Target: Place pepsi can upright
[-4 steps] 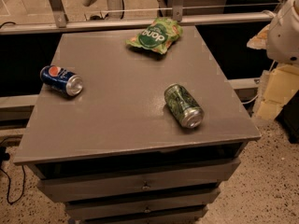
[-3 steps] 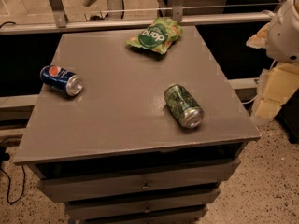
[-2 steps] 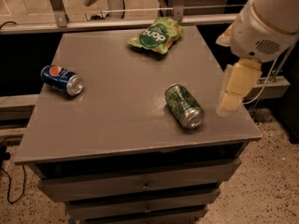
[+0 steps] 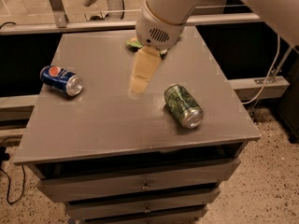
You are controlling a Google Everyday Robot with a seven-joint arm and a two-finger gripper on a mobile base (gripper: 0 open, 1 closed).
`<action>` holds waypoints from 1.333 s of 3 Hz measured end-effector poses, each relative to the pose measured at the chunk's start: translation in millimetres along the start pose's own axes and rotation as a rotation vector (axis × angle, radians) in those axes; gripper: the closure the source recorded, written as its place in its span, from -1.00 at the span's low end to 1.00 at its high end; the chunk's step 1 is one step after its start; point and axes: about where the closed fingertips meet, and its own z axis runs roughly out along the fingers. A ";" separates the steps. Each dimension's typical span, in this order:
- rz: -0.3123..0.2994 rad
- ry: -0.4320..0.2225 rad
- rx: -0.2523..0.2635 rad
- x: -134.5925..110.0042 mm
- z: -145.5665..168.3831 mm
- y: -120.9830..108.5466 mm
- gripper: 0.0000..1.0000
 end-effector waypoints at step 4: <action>0.005 -0.145 -0.018 -86.9 41.6 -24.4 -1.00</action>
Offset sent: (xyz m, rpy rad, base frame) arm 0.0044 0.0084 0.0034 0.0406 0.0024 0.0267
